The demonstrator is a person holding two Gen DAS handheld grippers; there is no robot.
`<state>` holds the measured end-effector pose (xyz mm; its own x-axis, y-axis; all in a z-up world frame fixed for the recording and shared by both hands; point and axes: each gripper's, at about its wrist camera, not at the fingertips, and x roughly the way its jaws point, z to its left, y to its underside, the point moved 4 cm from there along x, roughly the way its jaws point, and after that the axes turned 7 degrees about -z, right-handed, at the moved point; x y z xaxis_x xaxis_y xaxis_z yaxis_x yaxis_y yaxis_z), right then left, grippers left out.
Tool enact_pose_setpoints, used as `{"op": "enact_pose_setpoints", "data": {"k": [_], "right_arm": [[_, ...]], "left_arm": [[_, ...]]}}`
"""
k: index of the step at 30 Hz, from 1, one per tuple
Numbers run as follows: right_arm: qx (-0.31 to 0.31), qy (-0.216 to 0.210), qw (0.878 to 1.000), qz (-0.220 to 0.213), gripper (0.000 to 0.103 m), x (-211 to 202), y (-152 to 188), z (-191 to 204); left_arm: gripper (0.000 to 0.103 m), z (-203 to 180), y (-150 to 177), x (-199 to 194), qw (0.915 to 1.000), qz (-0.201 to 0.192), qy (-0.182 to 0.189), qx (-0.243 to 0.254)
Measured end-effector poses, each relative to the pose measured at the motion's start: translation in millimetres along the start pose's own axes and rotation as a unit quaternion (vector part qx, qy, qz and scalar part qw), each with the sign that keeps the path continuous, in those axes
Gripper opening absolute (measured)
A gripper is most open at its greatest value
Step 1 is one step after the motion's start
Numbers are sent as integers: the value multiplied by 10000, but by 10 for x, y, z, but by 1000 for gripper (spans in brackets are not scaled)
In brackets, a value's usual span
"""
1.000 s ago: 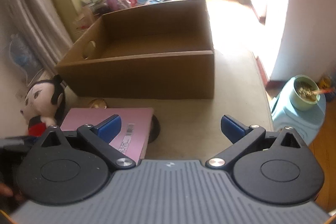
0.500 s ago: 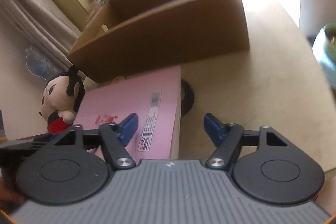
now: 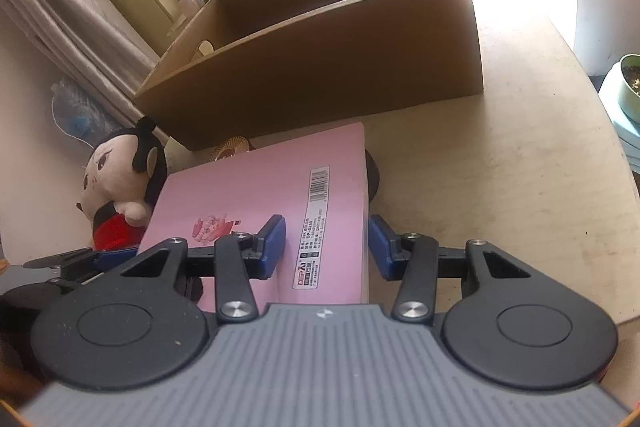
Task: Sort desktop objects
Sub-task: 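Lift the pink book with the right gripper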
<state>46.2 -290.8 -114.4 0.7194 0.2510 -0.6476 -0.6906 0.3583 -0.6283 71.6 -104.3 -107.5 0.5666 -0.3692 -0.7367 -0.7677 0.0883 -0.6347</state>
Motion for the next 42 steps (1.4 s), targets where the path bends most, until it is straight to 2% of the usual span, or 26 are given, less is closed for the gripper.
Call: {"op": "enact_pose_setpoints", "data": {"k": [5,15,23,32,35,40,42], "right_arm": [[12,1,10000,-12,46,2,12,-7],[132,16,9998,-118,47,-59,-6,-57],[320,-71,9995,-25,48,21,16,-58],[46,41,10000,-29,50,-41,55,31],[126,35,9999,-50,50,-34,66,4],[289,7,9996,-34,59,21,92,-31],[328,-9,9995,-25,60,37,108,-36]], "left_arm": [[103,57,-66,-12,9999,-101,-61,-113],[103,0,-50,73,9998,-123,-96,106],[103,-35,-33,108,9997,-104,-108,170],[103,-58,30,74,9998,-34,-72,196],[103,-58,31,86,9999,-12,-53,93],[103,-63,23,103,9999,20,-67,141],[103,-36,32,116,9999,68,-82,126]]}}
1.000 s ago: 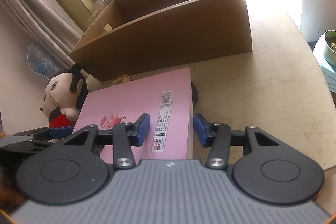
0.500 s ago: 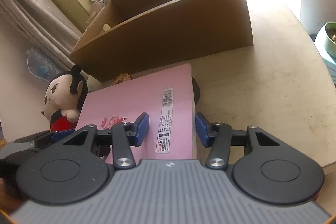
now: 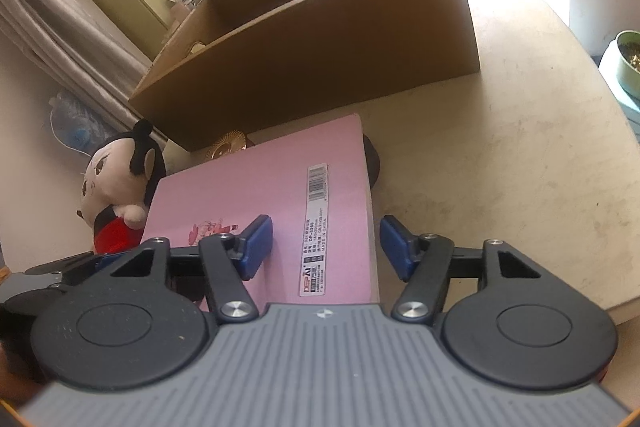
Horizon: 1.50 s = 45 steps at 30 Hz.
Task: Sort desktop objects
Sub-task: 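Lift the pink book with the right gripper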
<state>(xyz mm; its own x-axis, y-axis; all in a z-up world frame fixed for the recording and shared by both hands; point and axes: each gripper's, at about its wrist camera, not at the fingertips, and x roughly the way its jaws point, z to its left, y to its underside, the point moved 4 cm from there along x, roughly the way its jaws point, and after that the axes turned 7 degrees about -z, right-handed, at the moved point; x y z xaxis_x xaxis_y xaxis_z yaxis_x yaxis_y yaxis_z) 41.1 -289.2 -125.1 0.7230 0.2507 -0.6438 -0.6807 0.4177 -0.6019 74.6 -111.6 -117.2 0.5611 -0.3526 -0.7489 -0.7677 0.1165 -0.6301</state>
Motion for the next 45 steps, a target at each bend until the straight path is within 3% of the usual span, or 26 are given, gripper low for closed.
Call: {"op": "enact_pose_setpoints", "data": {"k": [18,28,45], "right_arm": [[-513,261,9982,-155,58,-113,50,227],[-521,190,9980,-301,58,-212,-9,264],[-578,259,9977,-256,58,-167,-102,309]], "left_arm": [[103,-136,-33,-124,9994,-131,-222,239],[103,-219,-150,-232,9983,-247,-343,408],[103,-202,-237,-154,9988,52,-379,305]]}}
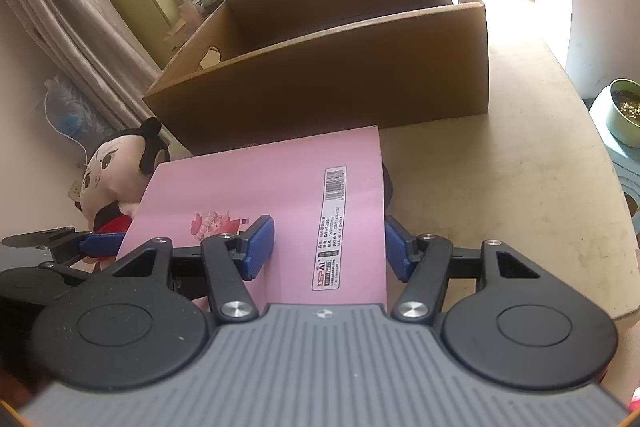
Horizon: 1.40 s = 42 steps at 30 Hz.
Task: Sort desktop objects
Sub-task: 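Lift the pink book with the right gripper, then carry the pink book with the right gripper over the cardboard box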
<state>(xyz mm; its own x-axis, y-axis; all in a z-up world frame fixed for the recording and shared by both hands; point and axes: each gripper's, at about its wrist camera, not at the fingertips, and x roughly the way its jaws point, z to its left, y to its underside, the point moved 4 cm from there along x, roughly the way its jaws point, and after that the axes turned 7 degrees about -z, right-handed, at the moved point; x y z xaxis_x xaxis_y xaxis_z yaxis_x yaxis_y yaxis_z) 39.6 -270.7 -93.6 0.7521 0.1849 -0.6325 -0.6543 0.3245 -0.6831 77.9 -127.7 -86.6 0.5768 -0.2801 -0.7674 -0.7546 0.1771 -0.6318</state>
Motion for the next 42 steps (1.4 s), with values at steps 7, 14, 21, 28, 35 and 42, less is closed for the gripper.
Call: {"op": "enact_pose_setpoints", "data": {"k": [7,14,21,28,35,42], "right_arm": [[-86,-102,9998,-168,58,-87,-187,64],[-188,-281,9983,-483,58,-155,-503,153],[-263,-394,9954,-827,58,-176,-878,174],[-281,-418,9923,-1130,58,-79,-1375,108],[-249,-359,9926,-1134,58,266,-1889,-71],[11,-182,9985,-516,58,1011,-2271,-443]], "left_arm": [[103,45,-180,-176,9998,-200,-29,-24],[103,56,-466,-298,9988,-461,-157,59],[103,36,-804,-255,9975,-662,-172,149],[103,-12,-1224,-80,9958,-843,-192,309],[103,-66,-1743,274,9939,-951,-193,520],[103,-34,-2167,953,9967,-488,1,652]]}}
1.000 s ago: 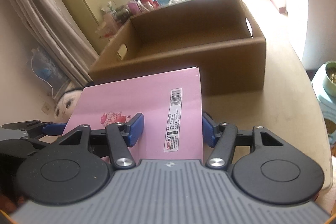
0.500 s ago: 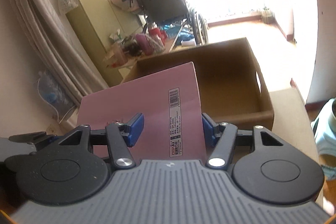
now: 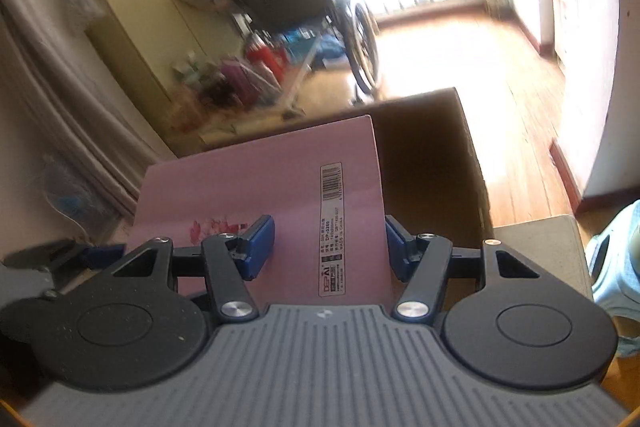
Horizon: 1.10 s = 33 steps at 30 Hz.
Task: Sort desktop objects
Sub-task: 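Carry the pink book with the right gripper over the cardboard box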
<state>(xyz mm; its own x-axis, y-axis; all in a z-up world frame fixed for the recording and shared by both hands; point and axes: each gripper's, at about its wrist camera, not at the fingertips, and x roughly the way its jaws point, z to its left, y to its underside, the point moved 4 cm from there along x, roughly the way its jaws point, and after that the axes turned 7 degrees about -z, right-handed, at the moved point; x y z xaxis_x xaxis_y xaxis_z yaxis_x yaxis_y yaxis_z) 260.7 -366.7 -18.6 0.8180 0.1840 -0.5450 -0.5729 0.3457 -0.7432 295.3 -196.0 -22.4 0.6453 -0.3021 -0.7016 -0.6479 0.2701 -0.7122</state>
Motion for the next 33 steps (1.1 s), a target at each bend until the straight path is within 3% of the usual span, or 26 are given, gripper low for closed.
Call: {"op": "enact_pose_setpoints", "data": {"k": [10,15,17,21,25,27,31,33], "right_arm": [[-229,590,9935,948,59,913,114,-314],[-866,882,9868,1044,65,1069,76,-236],[-1091,947,9845,994,74,1053,41,-183],[-1493,1034,9805,748,78,904,-56,-90],[-1534,470,9821,984,75,770,-73,26],[-1526,122,9784,1387,66,768,6,72],[-1400,-350,9586,2454,51,1010,251,135],[-1465,-384,9484,2786,50,1148,345,162]], "left_arm": [[103,144,15,1106,9923,1105,560,78],[103,259,131,1484,9855,1543,692,-147],[103,285,146,1548,9849,1571,709,-157],[103,346,165,1575,9831,1613,816,-283],[103,449,196,1573,9806,1710,798,-529],[103,503,235,1640,9761,1893,830,-675],[103,519,273,1877,9647,2306,934,-868],[103,522,304,1946,9606,2421,982,-950]]}}
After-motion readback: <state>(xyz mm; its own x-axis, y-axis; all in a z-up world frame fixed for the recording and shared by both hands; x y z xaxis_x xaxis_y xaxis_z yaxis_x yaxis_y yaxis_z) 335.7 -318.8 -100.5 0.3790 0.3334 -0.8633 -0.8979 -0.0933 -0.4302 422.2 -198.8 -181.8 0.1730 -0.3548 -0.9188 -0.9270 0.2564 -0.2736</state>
